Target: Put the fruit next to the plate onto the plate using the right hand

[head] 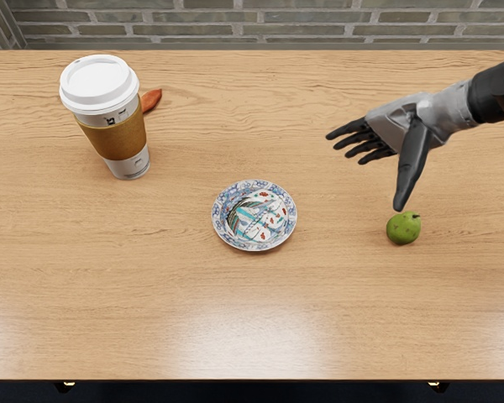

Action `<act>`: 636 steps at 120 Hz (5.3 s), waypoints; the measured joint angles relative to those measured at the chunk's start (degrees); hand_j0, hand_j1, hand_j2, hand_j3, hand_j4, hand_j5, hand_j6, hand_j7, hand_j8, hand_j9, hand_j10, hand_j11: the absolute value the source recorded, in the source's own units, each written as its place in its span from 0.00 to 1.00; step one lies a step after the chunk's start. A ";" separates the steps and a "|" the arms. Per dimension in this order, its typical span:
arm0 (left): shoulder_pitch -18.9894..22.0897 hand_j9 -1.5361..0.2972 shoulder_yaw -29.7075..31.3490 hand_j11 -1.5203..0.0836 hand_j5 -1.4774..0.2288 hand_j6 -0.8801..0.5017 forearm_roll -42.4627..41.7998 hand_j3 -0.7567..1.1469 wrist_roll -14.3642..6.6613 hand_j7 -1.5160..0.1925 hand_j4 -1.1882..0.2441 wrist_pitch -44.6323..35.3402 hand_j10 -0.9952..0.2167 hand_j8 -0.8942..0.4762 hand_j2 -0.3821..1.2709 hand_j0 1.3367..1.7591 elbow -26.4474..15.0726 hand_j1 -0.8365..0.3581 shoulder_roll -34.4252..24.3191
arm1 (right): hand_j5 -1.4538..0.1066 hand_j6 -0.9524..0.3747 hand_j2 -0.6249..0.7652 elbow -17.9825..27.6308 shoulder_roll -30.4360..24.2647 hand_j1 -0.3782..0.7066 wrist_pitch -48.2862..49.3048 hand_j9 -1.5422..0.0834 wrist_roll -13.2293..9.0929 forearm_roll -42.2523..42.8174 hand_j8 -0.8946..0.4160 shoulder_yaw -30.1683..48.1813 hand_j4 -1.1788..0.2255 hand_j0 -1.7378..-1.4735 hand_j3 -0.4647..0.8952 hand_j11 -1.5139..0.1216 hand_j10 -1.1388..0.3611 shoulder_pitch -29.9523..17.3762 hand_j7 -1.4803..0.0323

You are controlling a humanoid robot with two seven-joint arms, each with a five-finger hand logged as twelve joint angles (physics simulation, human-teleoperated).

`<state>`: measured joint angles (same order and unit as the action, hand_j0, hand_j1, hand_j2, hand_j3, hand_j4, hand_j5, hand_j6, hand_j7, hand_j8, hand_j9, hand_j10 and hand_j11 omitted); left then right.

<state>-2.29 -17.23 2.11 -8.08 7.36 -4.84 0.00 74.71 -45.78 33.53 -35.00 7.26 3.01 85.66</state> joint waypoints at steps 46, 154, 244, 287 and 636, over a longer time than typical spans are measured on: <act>-0.09 0.83 0.00 0.94 0.86 0.63 0.00 0.40 0.00 0.88 0.82 0.00 0.81 0.65 0.23 0.76 0.00 0.98 0.00 | 0.93 0.72 0.45 12.24 1.82 0.03 -21.32 0.95 0.00 14.18 0.68 -5.90 0.84 0.30 0.34 0.93 0.76 1.60 0.98; -0.17 0.83 -0.01 0.94 0.86 0.63 0.00 0.40 0.00 0.88 0.82 -0.02 0.81 0.65 0.23 0.76 -0.04 0.98 0.00 | 0.93 0.71 0.45 25.28 -3.11 0.03 -50.85 0.95 0.00 29.36 0.68 -17.71 0.84 0.30 0.34 0.93 0.76 -6.74 0.98; -0.18 0.83 0.00 0.94 0.86 0.63 0.00 0.40 0.00 0.88 0.82 0.01 0.81 0.65 0.23 0.76 -0.03 0.98 0.00 | 0.77 0.57 0.42 25.29 -1.80 0.24 -60.13 0.79 0.00 35.50 0.53 -17.68 0.70 0.30 0.34 0.77 0.63 -13.93 0.81; -0.18 0.83 -0.01 0.94 0.86 0.63 0.00 0.40 0.00 0.88 0.82 0.00 0.81 0.65 0.23 0.76 -0.02 0.98 0.00 | 0.71 0.51 0.41 25.29 -2.58 0.32 -60.25 0.73 0.00 37.10 0.48 -17.26 0.65 0.30 0.34 0.71 0.58 -15.39 0.75; 0.26 0.83 -0.04 0.94 0.86 0.63 0.00 0.40 0.00 0.88 0.82 -0.02 0.81 0.65 0.23 0.76 0.00 0.98 0.00 | 0.30 0.44 0.65 25.33 9.36 0.65 -47.28 0.35 0.06 27.00 0.45 2.39 0.39 0.30 0.34 0.32 0.39 -14.01 0.38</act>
<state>-2.02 -17.27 2.11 -8.08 7.33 -4.84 0.00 100.04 -36.42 -13.75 -34.94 34.26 5.39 71.65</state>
